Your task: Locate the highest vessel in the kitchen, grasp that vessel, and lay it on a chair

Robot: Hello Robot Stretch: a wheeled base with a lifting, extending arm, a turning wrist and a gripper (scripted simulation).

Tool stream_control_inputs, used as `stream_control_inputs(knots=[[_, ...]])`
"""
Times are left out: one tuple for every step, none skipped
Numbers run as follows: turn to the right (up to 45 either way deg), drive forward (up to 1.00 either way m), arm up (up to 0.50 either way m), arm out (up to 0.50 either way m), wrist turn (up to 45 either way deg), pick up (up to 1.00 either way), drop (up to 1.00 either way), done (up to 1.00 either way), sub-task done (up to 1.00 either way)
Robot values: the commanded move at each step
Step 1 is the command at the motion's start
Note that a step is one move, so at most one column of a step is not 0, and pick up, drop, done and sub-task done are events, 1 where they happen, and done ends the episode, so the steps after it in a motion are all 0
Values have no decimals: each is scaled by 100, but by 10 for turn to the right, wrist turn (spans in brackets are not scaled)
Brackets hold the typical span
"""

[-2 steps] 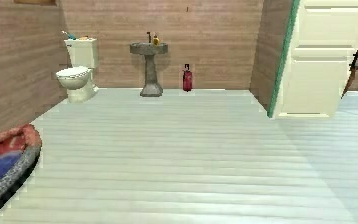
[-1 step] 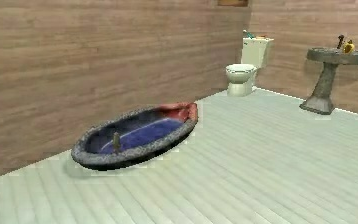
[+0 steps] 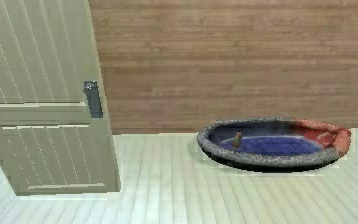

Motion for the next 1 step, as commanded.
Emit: stream_control_inputs(knots=[[0, 35, 0, 0, 0, 0, 0, 0, 0]])
